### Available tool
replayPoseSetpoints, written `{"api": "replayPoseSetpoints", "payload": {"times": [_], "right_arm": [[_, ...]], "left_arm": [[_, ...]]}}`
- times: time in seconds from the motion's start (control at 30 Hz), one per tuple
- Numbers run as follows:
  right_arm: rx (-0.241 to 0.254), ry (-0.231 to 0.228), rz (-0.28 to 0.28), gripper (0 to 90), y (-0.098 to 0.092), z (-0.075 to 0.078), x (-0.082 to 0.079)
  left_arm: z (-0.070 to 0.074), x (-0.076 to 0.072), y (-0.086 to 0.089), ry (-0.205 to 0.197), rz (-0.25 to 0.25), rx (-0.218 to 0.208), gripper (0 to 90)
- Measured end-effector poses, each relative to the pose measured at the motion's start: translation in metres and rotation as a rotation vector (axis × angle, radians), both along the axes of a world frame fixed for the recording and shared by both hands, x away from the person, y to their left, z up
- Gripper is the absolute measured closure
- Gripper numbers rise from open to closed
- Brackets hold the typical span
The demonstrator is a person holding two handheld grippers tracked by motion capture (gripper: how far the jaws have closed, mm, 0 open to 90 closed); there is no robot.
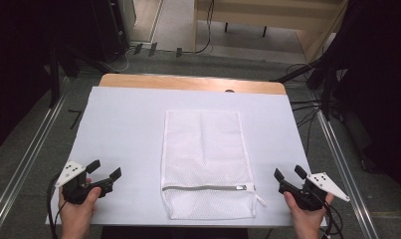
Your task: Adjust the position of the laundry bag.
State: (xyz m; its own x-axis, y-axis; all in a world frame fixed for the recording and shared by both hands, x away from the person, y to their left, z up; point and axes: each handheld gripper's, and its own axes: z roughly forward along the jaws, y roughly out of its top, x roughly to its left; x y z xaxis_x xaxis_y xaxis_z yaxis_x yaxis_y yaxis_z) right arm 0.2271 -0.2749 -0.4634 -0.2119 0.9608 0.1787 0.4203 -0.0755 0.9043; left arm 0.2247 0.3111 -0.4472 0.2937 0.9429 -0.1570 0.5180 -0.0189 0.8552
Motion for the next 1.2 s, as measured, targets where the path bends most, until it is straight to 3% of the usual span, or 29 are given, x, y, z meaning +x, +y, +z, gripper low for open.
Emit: {"api": "replayPoseSetpoints", "payload": {"times": [0.1, 0.17, 0.27, 0.3, 0.33, 0.37, 0.43, 0.6, 0.67, 0.87, 0.9, 0.93, 0.97, 1.03, 1.1, 1.2], "right_arm": [[0.007, -0.007, -0.002, 24.1, -0.002, -0.001, 0.000], [-0.004, 0.001, -0.003, 25.3, -0.002, -0.002, 0.004], [0.007, 0.013, 0.000, 26.9, -0.001, -0.003, 0.006], [-0.003, 0.009, 0.012, 28.5, 0.001, -0.003, 0.006], [-0.003, 0.009, 0.012, 28.5, 0.001, -0.003, 0.006], [-0.013, 0.012, 0.018, 29.0, 0.003, -0.004, 0.005], [-0.021, 0.016, 0.029, 29.6, 0.005, -0.005, 0.005], [-0.039, 0.031, 0.053, 30.6, 0.008, -0.007, 0.003], [-0.043, 0.030, 0.057, 30.9, 0.009, -0.007, 0.002], [-0.051, 0.027, 0.068, 31.1, 0.010, -0.008, 0.002], [-0.049, 0.033, 0.070, 31.1, 0.010, -0.008, 0.002], [-0.049, 0.033, 0.070, 31.1, 0.010, -0.008, 0.002], [-0.053, 0.035, 0.073, 31.3, 0.011, -0.009, 0.003], [-0.058, 0.037, 0.077, 31.6, 0.013, -0.009, 0.004], [-0.059, 0.039, 0.080, 31.7, 0.016, -0.009, 0.005], [-0.068, 0.037, 0.088, 31.7, 0.018, -0.009, 0.005]], "left_arm": [[0.002, 0.008, -0.002, 0.004, -0.011, -0.037, 27.9], [0.004, 0.019, -0.009, 0.032, -0.037, -0.089, 33.9], [0.004, 0.024, -0.019, 0.044, -0.064, -0.096, 40.7], [0.004, 0.033, -0.034, 0.067, -0.102, -0.093, 42.6], [0.004, 0.033, -0.034, 0.067, -0.102, -0.093, 43.7], [0.003, 0.043, -0.048, 0.101, -0.132, -0.106, 44.6], [0.002, 0.048, -0.055, 0.117, -0.141, -0.105, 47.3], [-0.007, 0.081, -0.091, 0.184, -0.174, -0.073, 48.8], [-0.012, 0.095, -0.104, 0.217, -0.148, -0.061, 50.6], [-0.020, 0.103, -0.116, 0.252, -0.144, -0.034, 50.7], [-0.021, 0.102, -0.122, 0.241, -0.133, 0.004, 51.1], [-0.021, 0.102, -0.122, 0.241, -0.133, 0.004, 52.2], [-0.021, 0.102, -0.127, 0.236, -0.116, 0.037, 54.0], [-0.021, 0.102, -0.133, 0.224, -0.116, 0.085, 61.4], [-0.021, 0.104, -0.137, 0.226, -0.115, 0.105, 72.1], [-0.021, 0.107, -0.135, 0.235, -0.119, 0.082, 89.5]]}}
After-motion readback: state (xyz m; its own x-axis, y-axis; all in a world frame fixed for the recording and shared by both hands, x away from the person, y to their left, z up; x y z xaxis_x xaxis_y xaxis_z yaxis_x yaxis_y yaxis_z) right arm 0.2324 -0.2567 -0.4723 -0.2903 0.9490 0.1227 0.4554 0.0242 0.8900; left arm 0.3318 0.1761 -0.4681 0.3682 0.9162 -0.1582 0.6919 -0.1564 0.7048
